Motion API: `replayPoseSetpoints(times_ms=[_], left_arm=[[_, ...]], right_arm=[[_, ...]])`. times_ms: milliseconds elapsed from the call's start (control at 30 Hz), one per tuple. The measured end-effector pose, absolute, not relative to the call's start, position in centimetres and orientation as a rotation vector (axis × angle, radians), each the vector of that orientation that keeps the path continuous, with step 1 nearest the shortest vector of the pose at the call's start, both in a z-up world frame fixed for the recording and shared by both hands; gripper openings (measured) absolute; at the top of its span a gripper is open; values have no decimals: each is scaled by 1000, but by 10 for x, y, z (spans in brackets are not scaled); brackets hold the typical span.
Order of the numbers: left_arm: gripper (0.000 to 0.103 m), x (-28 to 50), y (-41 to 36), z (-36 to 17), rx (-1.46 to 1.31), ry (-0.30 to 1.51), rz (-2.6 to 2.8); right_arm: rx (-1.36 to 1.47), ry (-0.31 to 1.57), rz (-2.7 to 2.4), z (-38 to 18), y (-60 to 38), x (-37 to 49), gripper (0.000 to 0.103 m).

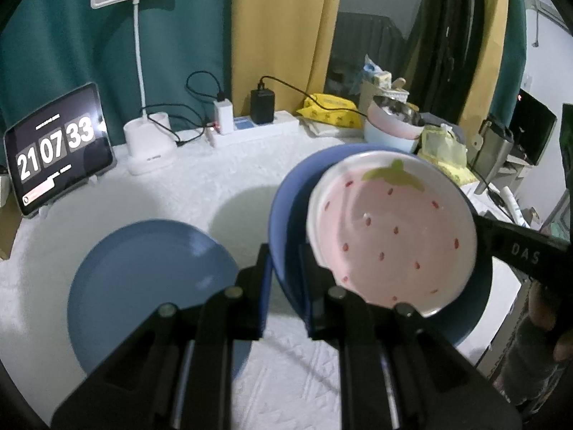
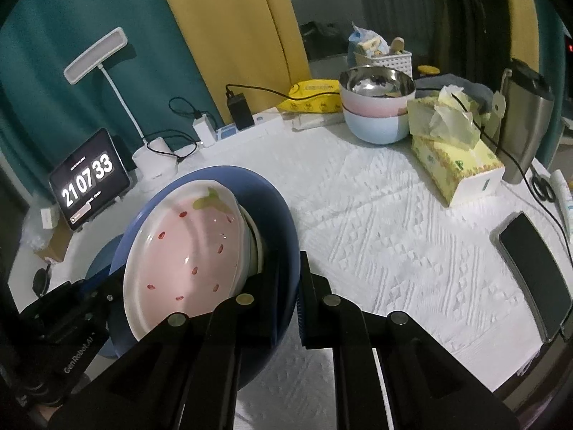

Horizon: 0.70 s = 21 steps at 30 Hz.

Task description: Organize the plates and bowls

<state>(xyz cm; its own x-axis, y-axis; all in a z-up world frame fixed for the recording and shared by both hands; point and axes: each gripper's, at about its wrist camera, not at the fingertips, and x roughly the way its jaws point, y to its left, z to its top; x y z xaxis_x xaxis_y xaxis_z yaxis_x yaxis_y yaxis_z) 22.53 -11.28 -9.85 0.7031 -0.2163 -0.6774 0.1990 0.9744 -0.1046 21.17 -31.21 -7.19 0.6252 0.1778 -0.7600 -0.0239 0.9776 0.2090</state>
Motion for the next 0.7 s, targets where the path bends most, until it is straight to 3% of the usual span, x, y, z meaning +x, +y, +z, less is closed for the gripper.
replayPoseSetpoints(times_ms=[700], left_arm=[[13,223,-63,-82,-90,715,-201]], right_arm=[[131,855,140,-45,-263,216,11]])
